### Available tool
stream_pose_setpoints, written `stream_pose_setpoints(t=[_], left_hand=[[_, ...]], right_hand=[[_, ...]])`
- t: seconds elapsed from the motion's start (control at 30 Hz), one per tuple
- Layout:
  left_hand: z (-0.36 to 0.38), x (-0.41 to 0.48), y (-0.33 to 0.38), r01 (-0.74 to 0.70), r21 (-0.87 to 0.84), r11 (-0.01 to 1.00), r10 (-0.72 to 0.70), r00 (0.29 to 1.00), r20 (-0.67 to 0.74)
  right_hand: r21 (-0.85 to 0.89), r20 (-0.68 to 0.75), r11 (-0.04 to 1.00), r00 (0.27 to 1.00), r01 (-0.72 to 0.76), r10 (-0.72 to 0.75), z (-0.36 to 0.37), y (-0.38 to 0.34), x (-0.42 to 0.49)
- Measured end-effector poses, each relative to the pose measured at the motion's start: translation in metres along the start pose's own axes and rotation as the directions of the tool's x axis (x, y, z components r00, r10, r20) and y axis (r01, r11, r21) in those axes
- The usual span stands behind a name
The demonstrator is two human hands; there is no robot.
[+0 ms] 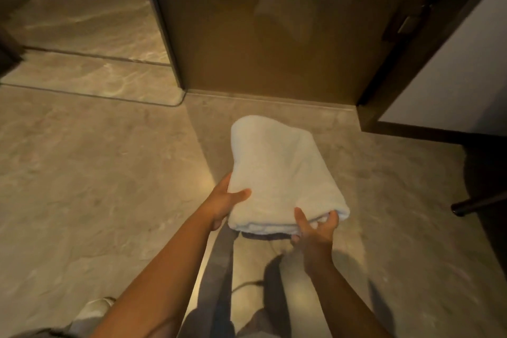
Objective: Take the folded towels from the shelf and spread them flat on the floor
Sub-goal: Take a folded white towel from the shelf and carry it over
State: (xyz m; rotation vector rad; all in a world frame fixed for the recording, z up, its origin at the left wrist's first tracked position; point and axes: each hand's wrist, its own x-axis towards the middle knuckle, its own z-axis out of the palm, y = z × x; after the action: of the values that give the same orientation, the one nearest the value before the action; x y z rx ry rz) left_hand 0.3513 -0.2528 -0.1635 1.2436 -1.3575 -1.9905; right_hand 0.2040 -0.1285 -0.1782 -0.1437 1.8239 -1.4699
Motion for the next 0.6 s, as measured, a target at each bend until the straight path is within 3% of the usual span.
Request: stream_pose_setpoints(t=[0.1,0.2,0.33,0.43,0.6], left_hand=[[-0.025,0.012,-0.031,0.046,0.096,0.994,-0.042,0.998,-0.052],[-0.043,0.017,-0.056,0.050,0.208,0.977,-0.009,0.982,-0.190],[-0.049,0.023,-0.090,0.121,0.434,0.893,0.007,0.960,-0.280],[-0.045,0.026,-0.108,0.141,0.409,0.902,-0.017,0.956,-0.292],[-0.049,0.032,-0.111,0.132,0.431,0.892,0.006,0.953,-0.304]], right_hand=[[-0.013,0.092,0.993,0.988,-0.120,0.121,0.005,0.025,0.003],[-0.034,0.112,0.983,0.976,-0.182,0.184,0.012,0.042,0.001],[0.034,0.193,0.967,0.951,-0.252,0.241,0.014,0.050,0.003],[-0.001,0.127,0.986,0.978,-0.164,0.163,0.008,0.053,0.009],[0.048,-0.112,0.995,0.990,-0.082,0.087,0.001,0.054,0.018]])
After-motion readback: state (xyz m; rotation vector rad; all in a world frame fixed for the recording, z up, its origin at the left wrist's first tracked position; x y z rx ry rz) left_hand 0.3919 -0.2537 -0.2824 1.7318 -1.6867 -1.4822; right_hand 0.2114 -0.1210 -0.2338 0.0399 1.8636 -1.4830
